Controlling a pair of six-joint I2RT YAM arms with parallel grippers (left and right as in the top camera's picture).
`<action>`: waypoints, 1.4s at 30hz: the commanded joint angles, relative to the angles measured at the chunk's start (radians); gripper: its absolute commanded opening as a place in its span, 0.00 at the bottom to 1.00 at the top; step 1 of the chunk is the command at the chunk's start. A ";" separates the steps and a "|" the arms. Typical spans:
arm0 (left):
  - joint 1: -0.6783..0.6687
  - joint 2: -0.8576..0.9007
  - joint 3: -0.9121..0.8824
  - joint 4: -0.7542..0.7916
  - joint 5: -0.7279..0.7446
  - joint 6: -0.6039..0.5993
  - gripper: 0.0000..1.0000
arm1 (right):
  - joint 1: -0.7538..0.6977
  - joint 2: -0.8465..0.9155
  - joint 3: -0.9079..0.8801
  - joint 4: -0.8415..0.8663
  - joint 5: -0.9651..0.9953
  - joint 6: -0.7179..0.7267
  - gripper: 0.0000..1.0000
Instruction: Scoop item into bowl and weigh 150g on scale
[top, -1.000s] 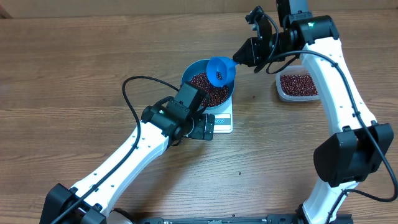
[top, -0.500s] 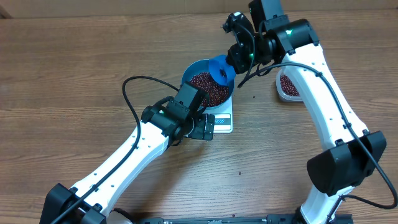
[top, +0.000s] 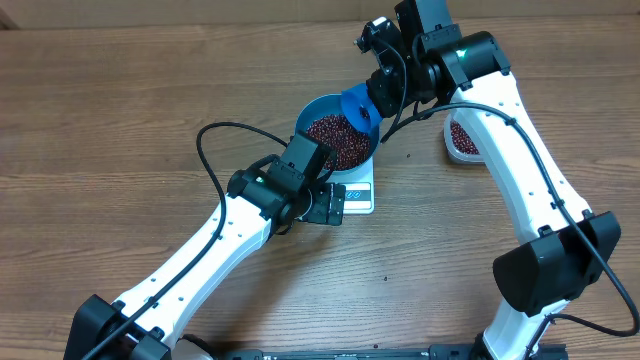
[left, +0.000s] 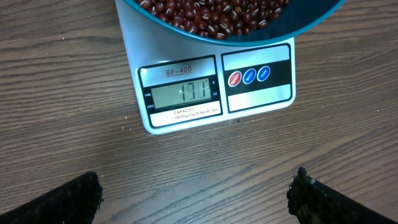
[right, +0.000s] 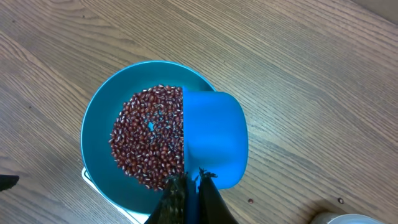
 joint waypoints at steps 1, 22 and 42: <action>-0.001 0.010 -0.005 0.000 0.003 -0.010 1.00 | 0.000 -0.037 0.034 0.013 0.019 -0.005 0.04; -0.001 0.010 -0.005 0.000 0.003 -0.010 1.00 | -0.002 -0.037 0.034 0.018 0.018 0.046 0.04; -0.001 0.010 -0.005 0.000 0.003 -0.010 1.00 | -0.008 -0.037 0.034 0.044 -0.058 0.113 0.06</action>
